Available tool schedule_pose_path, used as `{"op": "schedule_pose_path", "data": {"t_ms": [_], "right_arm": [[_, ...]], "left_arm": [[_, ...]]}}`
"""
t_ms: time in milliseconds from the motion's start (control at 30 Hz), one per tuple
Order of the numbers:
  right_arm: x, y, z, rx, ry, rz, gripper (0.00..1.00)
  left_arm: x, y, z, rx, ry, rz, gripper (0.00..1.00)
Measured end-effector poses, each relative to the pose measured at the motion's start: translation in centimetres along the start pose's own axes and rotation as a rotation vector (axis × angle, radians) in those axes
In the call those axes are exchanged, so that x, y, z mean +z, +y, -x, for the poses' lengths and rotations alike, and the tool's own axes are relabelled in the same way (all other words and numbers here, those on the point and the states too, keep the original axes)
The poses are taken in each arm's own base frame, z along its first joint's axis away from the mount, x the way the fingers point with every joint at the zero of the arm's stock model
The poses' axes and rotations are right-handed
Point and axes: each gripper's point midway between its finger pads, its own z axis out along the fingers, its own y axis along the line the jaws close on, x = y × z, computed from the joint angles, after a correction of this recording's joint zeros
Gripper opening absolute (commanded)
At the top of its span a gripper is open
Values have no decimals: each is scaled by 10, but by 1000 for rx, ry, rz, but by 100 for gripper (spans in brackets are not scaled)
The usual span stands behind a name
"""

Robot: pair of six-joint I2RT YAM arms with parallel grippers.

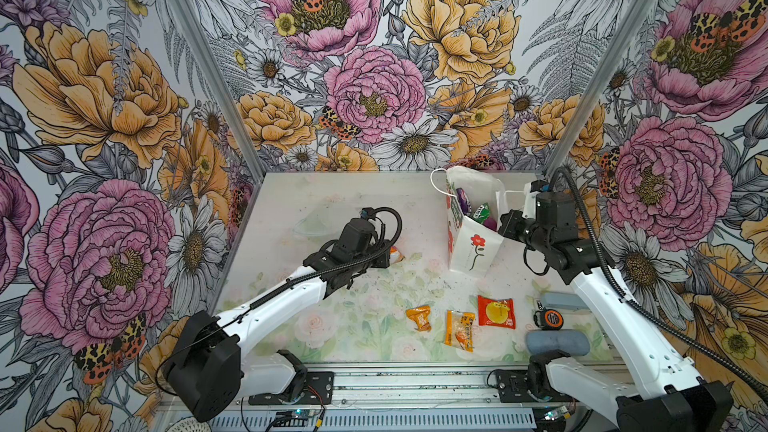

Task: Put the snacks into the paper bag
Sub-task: 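Lift the Fox's Fruits bag with the left gripper toward the paper bag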

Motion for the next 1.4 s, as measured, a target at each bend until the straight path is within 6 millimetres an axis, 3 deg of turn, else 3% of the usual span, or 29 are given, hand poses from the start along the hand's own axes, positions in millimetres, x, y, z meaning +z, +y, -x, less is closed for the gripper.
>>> {"op": "schedule_pose_path", "data": {"t_ms": [267,600,733,1033,1400], "right_arm": [[0,0,0,0,0,0,0],[1,0,0,0,-4,2,0],[0,0,0,0,-5,3,0],[0,0,0,0,-5,5,0],[0,5,-2,-4,5,33,0]], "left_arm": [[-54,-28,41,110,-184,-47,0],[-111,-101,89,286,-332,-157,0],[-128,-119,102,332,-383,-178,0],[-134,-155,116,418,-398,-215,0],[-116,-217,162,516,-418,-278,0]]}}
